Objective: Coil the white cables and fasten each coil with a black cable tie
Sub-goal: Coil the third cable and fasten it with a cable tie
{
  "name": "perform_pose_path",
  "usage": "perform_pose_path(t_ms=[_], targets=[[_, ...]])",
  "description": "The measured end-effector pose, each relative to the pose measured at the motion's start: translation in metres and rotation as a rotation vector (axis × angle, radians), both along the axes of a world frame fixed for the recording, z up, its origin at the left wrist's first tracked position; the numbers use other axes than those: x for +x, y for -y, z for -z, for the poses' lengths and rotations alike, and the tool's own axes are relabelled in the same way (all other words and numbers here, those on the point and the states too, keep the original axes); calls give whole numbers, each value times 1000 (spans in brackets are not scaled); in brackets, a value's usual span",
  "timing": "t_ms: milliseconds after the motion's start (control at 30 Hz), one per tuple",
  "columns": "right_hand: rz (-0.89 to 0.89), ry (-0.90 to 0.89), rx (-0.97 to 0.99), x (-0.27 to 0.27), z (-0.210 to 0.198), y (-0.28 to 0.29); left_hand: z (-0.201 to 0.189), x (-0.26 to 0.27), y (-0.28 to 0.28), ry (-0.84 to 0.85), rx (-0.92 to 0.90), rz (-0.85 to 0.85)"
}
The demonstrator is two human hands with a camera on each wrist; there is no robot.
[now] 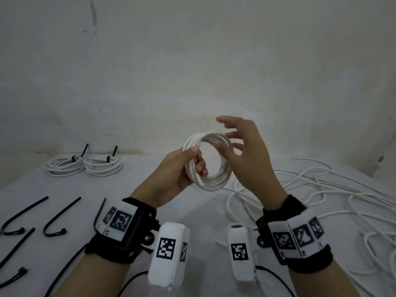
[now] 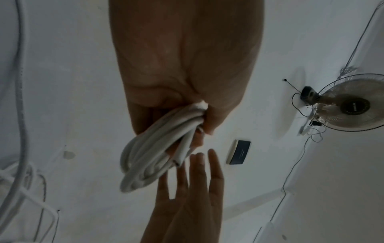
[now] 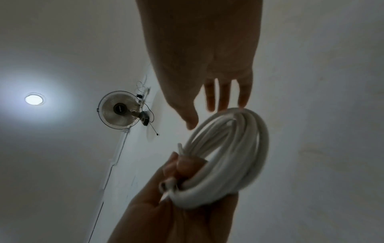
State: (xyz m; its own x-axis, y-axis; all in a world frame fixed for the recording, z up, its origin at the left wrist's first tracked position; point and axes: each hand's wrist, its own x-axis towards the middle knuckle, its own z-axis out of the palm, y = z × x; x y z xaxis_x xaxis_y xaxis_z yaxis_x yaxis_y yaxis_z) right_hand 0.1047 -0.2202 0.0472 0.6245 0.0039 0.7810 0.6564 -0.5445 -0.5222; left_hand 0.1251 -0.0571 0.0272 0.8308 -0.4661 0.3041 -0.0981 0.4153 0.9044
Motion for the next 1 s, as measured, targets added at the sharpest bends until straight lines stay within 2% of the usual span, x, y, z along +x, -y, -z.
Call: perform_pose_path(t_ms=[100,167,333,467,667,1000], targets=[[-98,122,-157,-3,-3,-1,-1,-4,0,8,94,36],[-138,146,-162,-2,-4,-2,-3,-7,1,-5,105,57],[-210,187,-86,-4,-5,2,-5,-11,1,-6,101,93],[-252,133,49,-2,-2,4,-5,-11,-1,2,104,82],[-256,97,111,2,4,-3,-7,-11,-5,12,132,57],[-260,-494,218,-7,-2,-6,-12,-16,-6,23,243,133]])
